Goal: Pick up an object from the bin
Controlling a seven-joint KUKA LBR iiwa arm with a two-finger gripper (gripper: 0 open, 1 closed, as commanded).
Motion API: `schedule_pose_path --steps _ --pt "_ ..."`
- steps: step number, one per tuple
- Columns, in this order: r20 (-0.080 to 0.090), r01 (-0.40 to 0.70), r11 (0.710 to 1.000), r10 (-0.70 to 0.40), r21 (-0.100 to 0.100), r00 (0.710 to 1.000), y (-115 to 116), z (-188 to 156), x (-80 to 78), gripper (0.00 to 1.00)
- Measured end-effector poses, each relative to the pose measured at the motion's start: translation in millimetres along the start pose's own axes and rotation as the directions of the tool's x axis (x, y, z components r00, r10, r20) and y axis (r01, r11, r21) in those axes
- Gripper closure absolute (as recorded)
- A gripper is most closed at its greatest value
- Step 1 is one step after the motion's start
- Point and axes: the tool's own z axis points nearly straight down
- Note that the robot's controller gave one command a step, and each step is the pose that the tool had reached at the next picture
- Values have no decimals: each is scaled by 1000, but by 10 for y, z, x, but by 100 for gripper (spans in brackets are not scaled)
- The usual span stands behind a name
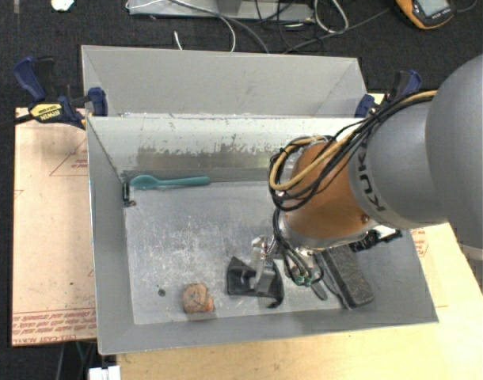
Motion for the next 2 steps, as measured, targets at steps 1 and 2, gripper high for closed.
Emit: schedule_pose_path --steps 1,2 --pt "0 0 1000 0 0 1000 0 0 0 100" --pt "-5 33 999 -33 1 999 -6 -471 -64 100"
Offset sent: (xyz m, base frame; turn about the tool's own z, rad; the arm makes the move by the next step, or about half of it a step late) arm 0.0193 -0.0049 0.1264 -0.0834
